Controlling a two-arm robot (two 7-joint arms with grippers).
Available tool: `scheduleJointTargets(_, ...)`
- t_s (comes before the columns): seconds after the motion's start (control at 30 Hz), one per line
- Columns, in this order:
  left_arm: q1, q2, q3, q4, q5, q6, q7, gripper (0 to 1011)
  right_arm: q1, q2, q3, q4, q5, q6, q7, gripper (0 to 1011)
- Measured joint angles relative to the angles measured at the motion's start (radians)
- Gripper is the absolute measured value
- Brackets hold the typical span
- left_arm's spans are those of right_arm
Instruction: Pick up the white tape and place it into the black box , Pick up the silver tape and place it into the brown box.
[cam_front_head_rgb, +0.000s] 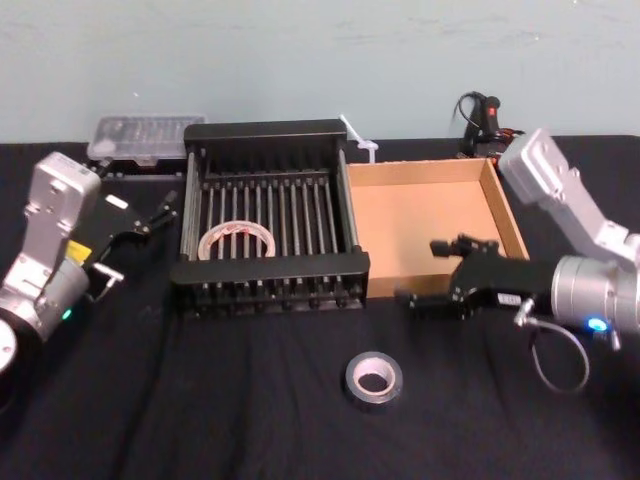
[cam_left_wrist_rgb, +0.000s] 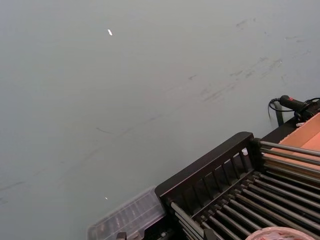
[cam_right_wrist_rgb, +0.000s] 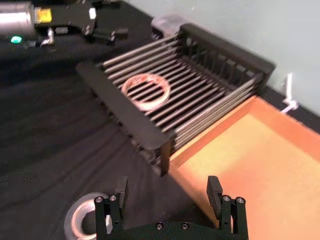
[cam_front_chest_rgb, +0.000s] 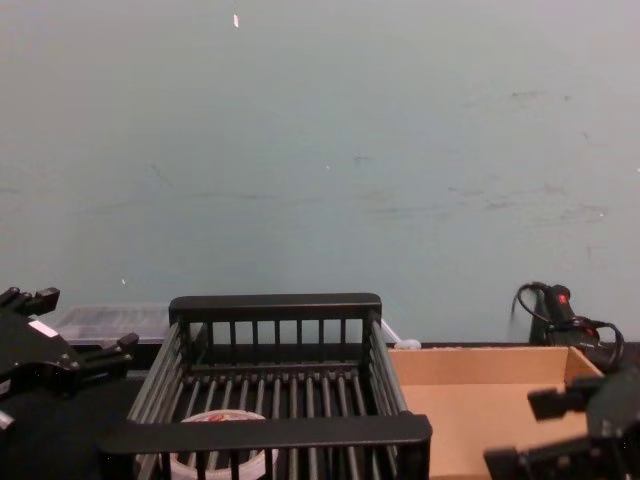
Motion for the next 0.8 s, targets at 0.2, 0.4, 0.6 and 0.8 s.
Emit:
scheduleJointTargets(0.2,0.0,0.0,0.0,0.0,0.0,0.0,0.0,1001,0.002,0.021,-0.043,-0.001,-0.001,0.007,0.02,1002)
scheduleJointTargets(0.4,0.0,0.0,0.0,0.0,0.0,0.0,0.0,1001,0.023,0.033,-0.093,0.009,-0.017,0.006,0.044,1002)
scheduleJointTargets(0.6,0.0,0.0,0.0,0.0,0.0,0.0,0.0,1001,0.041,0.034,-0.129,0.02,-0.031,0.006,0.061,1002)
scheduleJointTargets(0.8,0.0,0.0,0.0,0.0,0.0,0.0,0.0,1001,0.061,0.024,-0.163,0.037,-0.044,0.004,0.073,1002)
